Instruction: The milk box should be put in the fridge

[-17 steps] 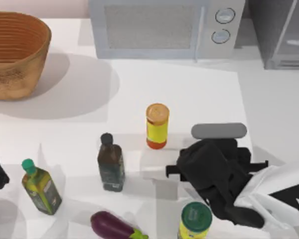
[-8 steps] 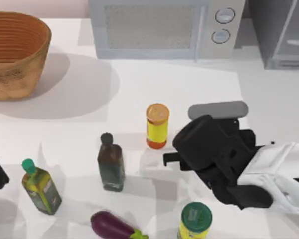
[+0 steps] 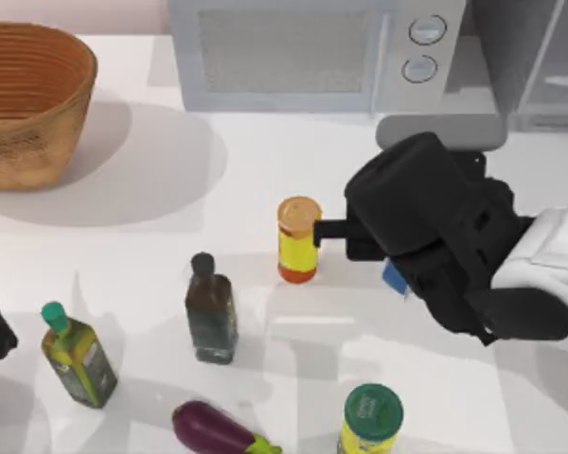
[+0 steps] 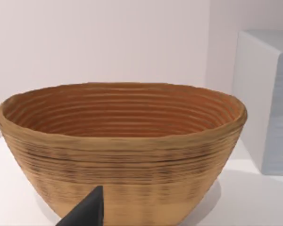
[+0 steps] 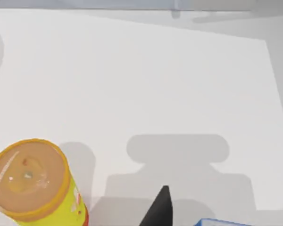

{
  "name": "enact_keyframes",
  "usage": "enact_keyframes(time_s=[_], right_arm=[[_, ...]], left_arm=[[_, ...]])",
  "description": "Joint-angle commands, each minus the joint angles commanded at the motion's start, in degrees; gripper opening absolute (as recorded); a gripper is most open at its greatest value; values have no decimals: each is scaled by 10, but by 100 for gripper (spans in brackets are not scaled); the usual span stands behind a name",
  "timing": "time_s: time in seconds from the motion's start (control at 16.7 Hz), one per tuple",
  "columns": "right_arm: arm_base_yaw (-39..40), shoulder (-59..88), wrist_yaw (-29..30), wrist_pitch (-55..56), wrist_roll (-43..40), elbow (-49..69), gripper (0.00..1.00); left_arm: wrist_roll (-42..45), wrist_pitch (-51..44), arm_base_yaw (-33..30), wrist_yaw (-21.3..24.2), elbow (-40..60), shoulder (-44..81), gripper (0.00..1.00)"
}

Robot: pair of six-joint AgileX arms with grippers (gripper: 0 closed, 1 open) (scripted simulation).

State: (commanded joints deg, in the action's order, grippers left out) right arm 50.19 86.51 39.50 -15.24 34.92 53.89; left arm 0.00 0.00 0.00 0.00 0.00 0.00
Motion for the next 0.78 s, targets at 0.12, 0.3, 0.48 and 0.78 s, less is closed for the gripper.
enact_keyframes(time_s=[0.12,0.3,0.48,0.78], right_arm=[[-5,-7,1,-9,1,7,0],[-6,-7,2,-9,1,7,0],[-6,-8,-1,-9,-3,0,0],[-53,-110,-51,9,-60,-66,0]], left_arm=[[0,0,0,0,0,0,100],[0,0,0,0,0,0,100],[0,0,0,0,0,0,100],[0,0,0,0,0,0,100]])
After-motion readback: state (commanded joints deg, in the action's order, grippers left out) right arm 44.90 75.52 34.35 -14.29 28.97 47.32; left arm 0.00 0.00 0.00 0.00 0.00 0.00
